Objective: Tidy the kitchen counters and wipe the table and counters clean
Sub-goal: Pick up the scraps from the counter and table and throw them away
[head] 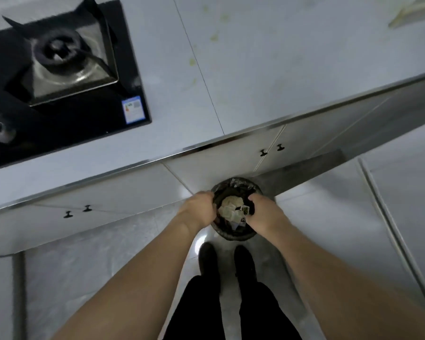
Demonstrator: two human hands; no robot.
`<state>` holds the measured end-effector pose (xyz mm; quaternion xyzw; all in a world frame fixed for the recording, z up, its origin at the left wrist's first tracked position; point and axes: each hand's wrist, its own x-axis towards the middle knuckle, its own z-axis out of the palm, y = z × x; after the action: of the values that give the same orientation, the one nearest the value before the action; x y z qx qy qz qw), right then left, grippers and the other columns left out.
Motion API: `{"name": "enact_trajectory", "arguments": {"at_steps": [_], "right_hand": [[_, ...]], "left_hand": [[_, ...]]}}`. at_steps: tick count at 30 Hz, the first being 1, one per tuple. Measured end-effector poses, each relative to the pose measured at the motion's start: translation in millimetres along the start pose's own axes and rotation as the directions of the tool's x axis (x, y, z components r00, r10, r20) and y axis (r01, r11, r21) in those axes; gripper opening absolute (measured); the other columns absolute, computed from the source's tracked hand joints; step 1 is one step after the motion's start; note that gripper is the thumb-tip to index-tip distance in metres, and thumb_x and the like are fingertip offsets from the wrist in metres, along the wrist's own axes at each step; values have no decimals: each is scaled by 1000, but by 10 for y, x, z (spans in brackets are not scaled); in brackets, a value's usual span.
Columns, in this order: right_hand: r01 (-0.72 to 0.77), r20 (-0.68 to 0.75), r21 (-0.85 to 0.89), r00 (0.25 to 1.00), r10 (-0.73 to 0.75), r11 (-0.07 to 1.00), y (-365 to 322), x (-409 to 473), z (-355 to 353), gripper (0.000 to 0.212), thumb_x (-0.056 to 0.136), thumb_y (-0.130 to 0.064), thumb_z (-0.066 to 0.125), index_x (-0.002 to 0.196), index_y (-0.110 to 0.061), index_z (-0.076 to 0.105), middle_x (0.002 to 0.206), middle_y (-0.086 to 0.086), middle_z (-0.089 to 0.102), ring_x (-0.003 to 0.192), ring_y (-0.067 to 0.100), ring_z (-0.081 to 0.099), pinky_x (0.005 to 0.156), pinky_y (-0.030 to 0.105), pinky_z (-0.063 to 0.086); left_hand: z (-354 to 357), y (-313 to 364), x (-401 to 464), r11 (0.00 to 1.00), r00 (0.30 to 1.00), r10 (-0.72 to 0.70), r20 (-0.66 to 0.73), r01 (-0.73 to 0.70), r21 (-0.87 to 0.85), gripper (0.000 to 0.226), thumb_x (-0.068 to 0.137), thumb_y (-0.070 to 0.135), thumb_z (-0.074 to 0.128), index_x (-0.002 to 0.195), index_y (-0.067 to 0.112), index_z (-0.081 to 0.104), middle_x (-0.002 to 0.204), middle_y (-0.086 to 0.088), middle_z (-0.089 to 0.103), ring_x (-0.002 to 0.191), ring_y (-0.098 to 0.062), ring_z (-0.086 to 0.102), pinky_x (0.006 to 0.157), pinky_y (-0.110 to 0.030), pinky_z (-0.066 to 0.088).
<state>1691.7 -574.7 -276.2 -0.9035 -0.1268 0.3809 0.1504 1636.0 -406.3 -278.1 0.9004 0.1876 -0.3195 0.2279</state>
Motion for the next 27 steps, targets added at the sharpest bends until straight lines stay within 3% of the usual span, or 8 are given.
{"name": "enact_trajectory", "arguments": {"at_steps": [6, 8, 12, 19, 27], "right_hand": [[186, 68, -87, 981, -180, 979, -654, -668, -428, 51, 91, -21, 57, 138, -14, 42, 137, 8, 49, 123, 25, 48, 103, 32, 40], [286, 98, -167, 957, -273, 943, -899, -764, -480, 44, 92, -21, 55, 133, -11, 44, 132, 10, 52, 116, 25, 51, 97, 32, 43], [433, 168, -248, 900, -402, 867, -1475, -938, -378, 56, 90, -19, 56, 142, -11, 38, 143, 9, 43, 128, 25, 44, 103, 30, 37], [687, 328, -357, 727, -603, 633, -2757, -1524, 419, 56, 85, -19, 57, 139, -13, 42, 141, 8, 46, 128, 24, 45, 101, 29, 38], [874, 566, -380, 479, -671, 303, -4301, -2671, 2159, 51, 86, -19, 55, 136, -12, 46, 137, 11, 50, 125, 25, 48, 98, 28, 39]], "left_hand": [[-624, -100, -979, 991, 988, -117, -102, 110, -72, 41, 100, 25, 39, 137, 10, 44, 139, -10, 47, 124, -30, 48, 100, -35, 41], [-731, -229, -1269, 976, 966, -189, -175, 166, -139, 40, 100, 23, 39, 137, 8, 44, 140, -11, 46, 125, -31, 47, 101, -36, 41], [-801, -586, -1855, 939, 912, -312, -267, 253, -233, 40, 101, 23, 38, 138, 8, 42, 139, -12, 45, 122, -32, 49, 97, -35, 42], [-517, -1786, -3068, 769, 727, -606, -321, 432, -471, 44, 99, 26, 38, 141, 10, 41, 140, -11, 47, 124, -30, 49, 99, -37, 42], [291, -3446, -4778, 484, 464, -852, -243, 520, -703, 43, 99, 26, 39, 139, 11, 43, 141, -11, 47, 127, -28, 46, 102, -35, 40]]}}
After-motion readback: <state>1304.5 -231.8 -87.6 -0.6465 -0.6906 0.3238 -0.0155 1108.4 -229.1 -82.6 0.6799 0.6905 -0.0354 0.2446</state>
